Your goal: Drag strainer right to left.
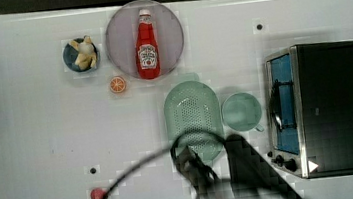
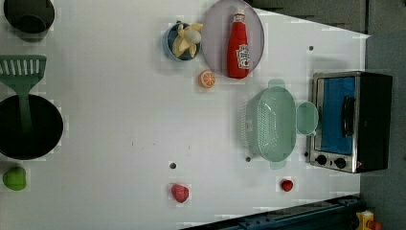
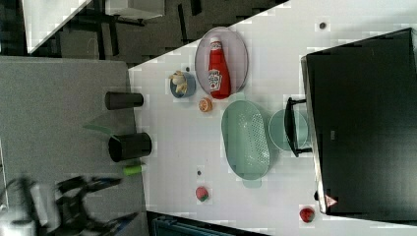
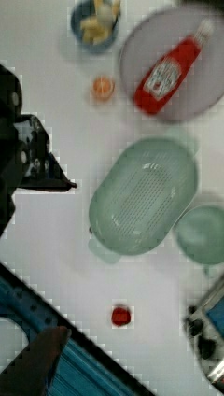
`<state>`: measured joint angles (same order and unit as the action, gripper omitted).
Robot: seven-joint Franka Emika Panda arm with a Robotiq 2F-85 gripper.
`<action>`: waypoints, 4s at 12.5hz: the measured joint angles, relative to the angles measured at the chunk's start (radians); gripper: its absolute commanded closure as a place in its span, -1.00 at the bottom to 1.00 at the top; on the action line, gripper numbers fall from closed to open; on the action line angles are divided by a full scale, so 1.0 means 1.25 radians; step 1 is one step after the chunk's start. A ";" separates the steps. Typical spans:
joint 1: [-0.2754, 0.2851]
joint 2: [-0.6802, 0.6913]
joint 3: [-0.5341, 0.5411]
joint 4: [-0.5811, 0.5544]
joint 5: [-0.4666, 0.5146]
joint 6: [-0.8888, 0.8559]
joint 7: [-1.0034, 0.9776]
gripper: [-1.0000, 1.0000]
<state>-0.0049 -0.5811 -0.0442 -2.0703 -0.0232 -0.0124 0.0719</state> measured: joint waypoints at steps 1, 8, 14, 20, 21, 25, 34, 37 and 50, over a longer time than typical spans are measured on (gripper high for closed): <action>-0.003 -0.027 0.003 0.011 -0.003 0.003 0.000 -1.00; -0.029 0.246 0.055 -0.120 -0.021 0.274 0.143 -1.00; -0.012 0.524 0.055 -0.236 0.002 0.501 0.328 -1.00; -0.004 0.673 0.054 -0.256 -0.010 0.789 0.484 -1.00; 0.001 0.696 0.051 -0.264 -0.021 0.816 0.494 -1.00; 0.013 0.791 0.048 -0.259 -0.014 0.928 0.513 -1.00; 0.031 0.808 0.065 -0.261 0.018 0.926 0.544 -1.00; 0.097 0.807 0.058 -0.256 0.061 0.935 0.607 -1.00; 0.302 0.862 0.112 -0.134 0.114 0.903 0.798 -1.00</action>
<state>0.3728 0.4971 0.0955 -2.2383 0.1190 1.1162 1.0693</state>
